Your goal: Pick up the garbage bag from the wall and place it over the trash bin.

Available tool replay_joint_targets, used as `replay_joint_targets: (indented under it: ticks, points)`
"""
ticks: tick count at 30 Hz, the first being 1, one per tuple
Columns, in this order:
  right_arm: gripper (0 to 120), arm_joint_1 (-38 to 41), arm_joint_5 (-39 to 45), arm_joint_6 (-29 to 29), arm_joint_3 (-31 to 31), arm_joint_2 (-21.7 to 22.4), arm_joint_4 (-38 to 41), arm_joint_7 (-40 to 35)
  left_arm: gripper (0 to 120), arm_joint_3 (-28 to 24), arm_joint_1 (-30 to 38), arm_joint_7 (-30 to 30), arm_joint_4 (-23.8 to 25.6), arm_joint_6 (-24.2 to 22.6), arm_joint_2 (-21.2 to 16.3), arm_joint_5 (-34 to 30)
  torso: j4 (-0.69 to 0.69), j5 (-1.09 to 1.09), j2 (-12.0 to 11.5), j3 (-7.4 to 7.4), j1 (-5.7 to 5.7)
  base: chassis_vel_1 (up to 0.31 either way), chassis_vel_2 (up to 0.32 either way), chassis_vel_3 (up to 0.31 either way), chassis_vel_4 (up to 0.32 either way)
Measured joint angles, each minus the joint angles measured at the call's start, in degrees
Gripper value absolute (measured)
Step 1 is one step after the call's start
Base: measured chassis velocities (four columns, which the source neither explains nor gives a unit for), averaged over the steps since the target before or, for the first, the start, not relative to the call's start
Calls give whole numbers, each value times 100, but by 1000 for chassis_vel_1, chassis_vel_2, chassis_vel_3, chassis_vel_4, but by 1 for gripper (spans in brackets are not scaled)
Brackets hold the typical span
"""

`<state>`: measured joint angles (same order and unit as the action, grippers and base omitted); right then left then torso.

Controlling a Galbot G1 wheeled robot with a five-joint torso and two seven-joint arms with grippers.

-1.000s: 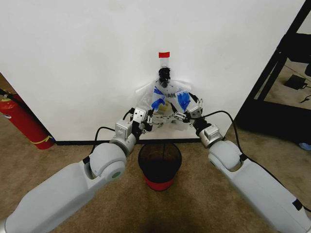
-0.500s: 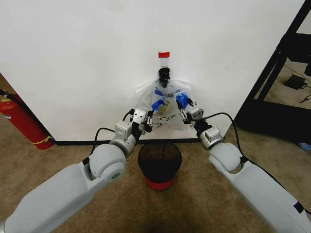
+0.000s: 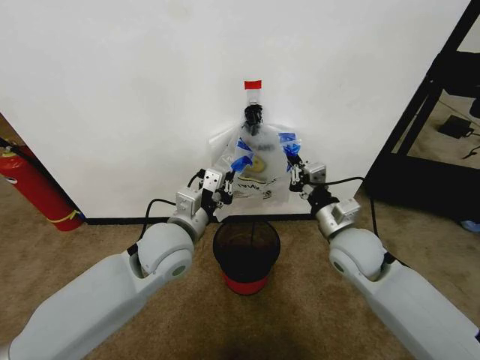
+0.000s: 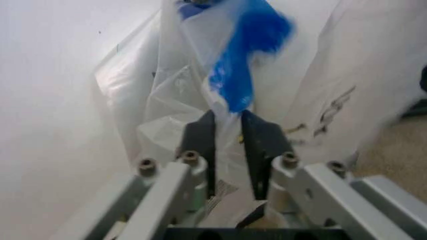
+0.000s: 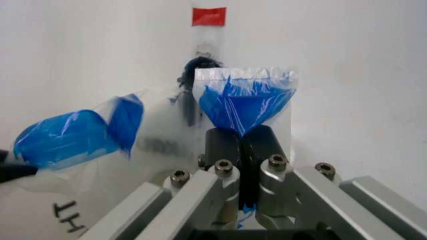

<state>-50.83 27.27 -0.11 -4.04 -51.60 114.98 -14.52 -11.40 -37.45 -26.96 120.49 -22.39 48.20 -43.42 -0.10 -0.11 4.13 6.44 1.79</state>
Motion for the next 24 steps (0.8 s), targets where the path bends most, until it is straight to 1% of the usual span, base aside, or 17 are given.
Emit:
replay_joint_targets:
  ticks: [1, 2, 6, 7, 8, 9, 10, 13, 14, 15, 16, 18, 19, 22, 24]
  points:
    - [0, 3, 45, -16, -9, 10, 30, -24, 25, 14, -18, 50, 20, -9, -37, 64, 0, 0, 0, 0, 0, 0, 0, 0, 0]
    - [0, 3, 45, -16, -9, 10, 30, -24, 25, 14, -18, 50, 20, -9, -37, 64, 0, 0, 0, 0, 0, 0, 0, 0, 0]
    - [0, 51, 174, -108, -44, 70, 155, -80, 39, 147, -130, 287, 148, -41, -222, 391, 2, 0, 0, 0, 0, 0, 0, 0, 0]
    - [0, 56, 206, -129, -48, 93, 188, -85, 46, 187, -149, 324, 184, -51, -262, 437, 2, -1, 0, 0, 0, 0, 0, 0, 0]
    - [0, 57, 226, -141, -51, 106, 207, -87, 48, 213, -156, 350, 211, -62, -296, 468, 2, 0, 0, 0, 0, 0, 0, 0, 0]
    - [0, 57, 249, -158, -54, 122, 236, -92, 52, 238, -156, 379, 245, -75, -346, 505, 1, 0, 0, 0, 0, 0, 0, 0, 0]
    - [0, 57, 249, -158, -54, 122, 236, -92, 52, 238, -156, 379, 245, -75, -346, 505, 1, 0, 0, 0, 0, 0, 0, 0, 0]
    - [0, 57, 289, -187, -59, 147, 282, -104, 65, 205, -12, 487, 322, -121, -473, 604, 3, -1, 0, 0, 0, 0, 0, 0, 0]
    - [0, 54, 293, -193, -64, 158, 298, -104, 70, 67, 159, 535, 326, -138, -523, 657, 3, 1, 0, 0, 0, 0, 0, 0, 0]
    - [0, 52, 293, -194, -66, 162, 303, -105, 71, -12, 240, 552, 325, -146, -537, 678, 2, 1, 0, 0, 0, 0, 0, 0, 0]
    - [0, 44, 294, -200, -73, 178, 315, -105, 78, -276, 521, 591, 289, -172, -548, 723, 1, 0, 0, 0, 0, 0, 0, 0, 0]
    - [0, 24, 295, -207, -101, 203, 337, -105, 86, -733, 1008, 615, 194, -248, -518, 727, 1, 1, 0, 0, 0, 0, 0, 0, 0]
    - [0, 24, 295, -207, -101, 203, 337, -105, 86, -733, 1008, 615, 194, -248, -518, 727, 1, 1, 0, 0, 0, 0, 0, 0, 0]
    - [0, -31, 286, -208, -149, 259, 363, -101, 98, -1315, 1903, 608, -8, -438, -405, 595, -1, 2, 0, 0, 0, 0, 0, 0, 0]
    - [0, -80, 273, -207, -185, 288, 379, -89, 100, -1569, 2368, 583, -135, -530, -362, 462, -2, 2, 0, 0, 0, 0, 0, 0, 0]
